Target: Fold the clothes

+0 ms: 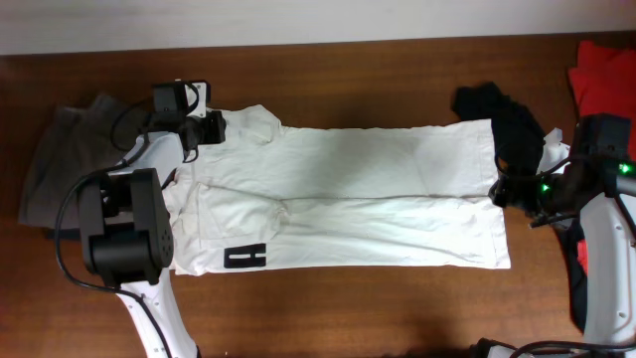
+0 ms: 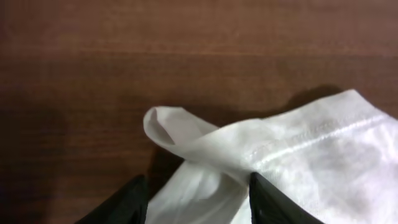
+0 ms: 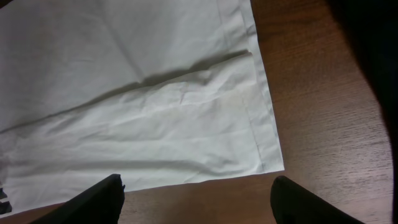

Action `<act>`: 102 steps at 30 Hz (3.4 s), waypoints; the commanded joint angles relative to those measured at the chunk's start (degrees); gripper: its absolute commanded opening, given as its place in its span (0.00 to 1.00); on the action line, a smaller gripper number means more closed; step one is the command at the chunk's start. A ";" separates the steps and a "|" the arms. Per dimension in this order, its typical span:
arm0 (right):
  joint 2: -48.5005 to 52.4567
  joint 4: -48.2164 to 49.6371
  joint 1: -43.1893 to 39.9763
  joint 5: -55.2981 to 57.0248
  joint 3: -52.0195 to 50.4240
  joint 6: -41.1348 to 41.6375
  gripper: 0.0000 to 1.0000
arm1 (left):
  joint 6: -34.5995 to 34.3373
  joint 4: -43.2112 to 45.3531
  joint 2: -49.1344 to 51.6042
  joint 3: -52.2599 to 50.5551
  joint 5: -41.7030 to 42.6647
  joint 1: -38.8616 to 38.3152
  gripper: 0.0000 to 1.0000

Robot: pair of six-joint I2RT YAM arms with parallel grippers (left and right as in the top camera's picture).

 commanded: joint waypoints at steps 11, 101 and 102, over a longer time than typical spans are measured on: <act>-0.22 -0.13 0.20 0.74 0.81 -0.61 0.80 | 1.62 -1.51 3.82 0.37 3.30 -0.68 0.45; 48.57 34.67 3.87 -0.72 23.56 -5.14 0.72 | -1.53 -18.56 0.66 4.59 4.15 -0.15 0.05; 48.70 34.80 3.87 -0.74 23.56 -5.11 0.72 | -1.55 -18.69 0.66 4.59 4.15 -0.15 0.05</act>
